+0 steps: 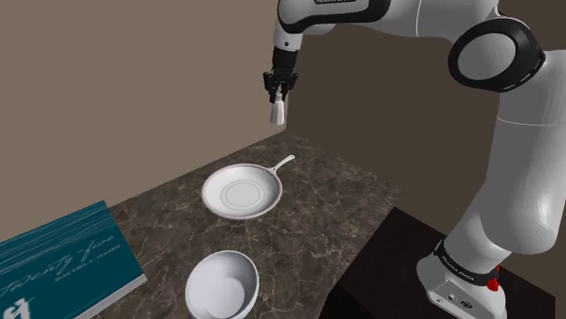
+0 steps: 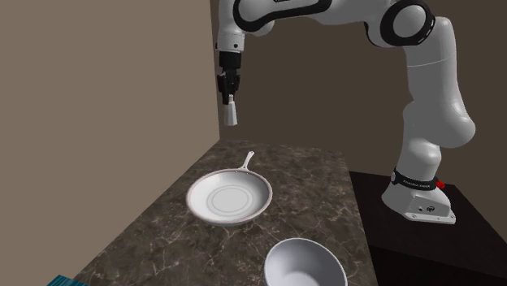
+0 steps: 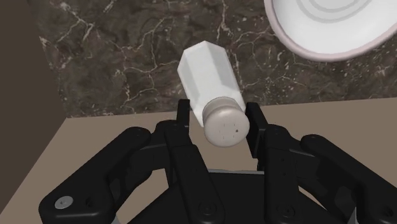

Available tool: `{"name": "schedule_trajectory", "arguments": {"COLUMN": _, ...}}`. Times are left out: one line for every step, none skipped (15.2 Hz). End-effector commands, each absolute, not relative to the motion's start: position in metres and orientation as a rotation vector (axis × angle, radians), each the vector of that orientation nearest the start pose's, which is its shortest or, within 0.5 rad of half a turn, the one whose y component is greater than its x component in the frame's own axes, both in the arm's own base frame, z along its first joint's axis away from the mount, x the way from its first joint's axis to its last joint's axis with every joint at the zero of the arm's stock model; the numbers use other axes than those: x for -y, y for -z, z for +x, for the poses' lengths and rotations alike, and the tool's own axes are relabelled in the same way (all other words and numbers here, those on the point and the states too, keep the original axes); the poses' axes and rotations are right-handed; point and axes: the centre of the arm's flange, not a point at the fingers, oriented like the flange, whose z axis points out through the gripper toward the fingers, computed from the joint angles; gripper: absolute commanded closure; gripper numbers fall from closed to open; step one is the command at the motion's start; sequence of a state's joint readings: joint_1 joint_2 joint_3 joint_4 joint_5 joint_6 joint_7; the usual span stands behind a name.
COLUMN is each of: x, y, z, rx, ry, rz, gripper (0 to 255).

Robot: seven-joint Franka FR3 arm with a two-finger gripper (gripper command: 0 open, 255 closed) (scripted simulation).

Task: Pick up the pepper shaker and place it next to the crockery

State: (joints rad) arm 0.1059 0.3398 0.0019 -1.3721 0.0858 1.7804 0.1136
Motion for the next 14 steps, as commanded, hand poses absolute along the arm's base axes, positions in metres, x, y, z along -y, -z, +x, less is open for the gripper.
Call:
{"name": "schedule_trajectory", "arguments": {"x": -0.078, "y": -0.541, "z": 0.665, "rx": -0.032, "ry": 0.089, "rz": -3.048, "gripper": 255}}
{"name": "schedule_trajectory", "arguments": {"x": -0.078, "y": -0.542, "z": 0.665, "rx": -0.032, "ry": 0.089, "rz": -3.048, "gripper": 255}}
{"name": "schedule_trajectory", "arguments": {"x": -0.089, "y": -0.542, "z": 0.657, "rx": -0.032, "ry": 0.089, "rz": -3.048, "gripper": 255}}
{"name": "schedule_trajectory", "arguments": {"x": -0.1, "y": -0.542, "z": 0.65, "rx": -0.032, "ry": 0.089, "rz": -3.048, "gripper": 255}}
{"name": "schedule_trajectory", "arguments": {"x": -0.11, "y": -0.542, "z": 0.642, "rx": -0.032, "ry": 0.089, "rz": -3.048, "gripper": 255}}
{"name": "schedule_trajectory", "arguments": {"x": -0.121, "y": -0.543, "z": 0.635, "rx": -0.032, "ry": 0.089, "rz": -3.048, "gripper": 255}}
{"name": "schedule_trajectory", "arguments": {"x": -0.132, "y": -0.543, "z": 0.627, "rx": -0.032, "ry": 0.089, "rz": -3.048, "gripper": 255}}
{"name": "schedule_trajectory", "arguments": {"x": -0.143, "y": -0.543, "z": 0.62, "rx": -0.032, "ry": 0.089, "rz": -3.048, "gripper": 255}}
{"name": "schedule_trajectory", "arguments": {"x": -0.154, "y": -0.543, "z": 0.612, "rx": -0.032, "ry": 0.089, "rz": -3.048, "gripper": 255}}
{"name": "schedule_trajectory", "arguments": {"x": -0.165, "y": -0.543, "z": 0.605, "rx": -0.032, "ry": 0.089, "rz": -3.048, "gripper": 255}}
{"name": "schedule_trajectory", "arguments": {"x": -0.175, "y": -0.543, "z": 0.597, "rx": -0.032, "ry": 0.089, "rz": -3.048, "gripper": 255}}
{"name": "schedule_trajectory", "arguments": {"x": -0.186, "y": -0.543, "z": 0.589, "rx": -0.032, "ry": 0.089, "rz": -3.048, "gripper": 255}}
{"name": "schedule_trajectory", "arguments": {"x": -0.197, "y": -0.543, "z": 0.582, "rx": -0.032, "ry": 0.089, "rz": -3.048, "gripper": 255}}
{"name": "schedule_trajectory", "arguments": {"x": -0.208, "y": -0.543, "z": 0.574, "rx": -0.032, "ry": 0.089, "rz": -3.048, "gripper": 255}}
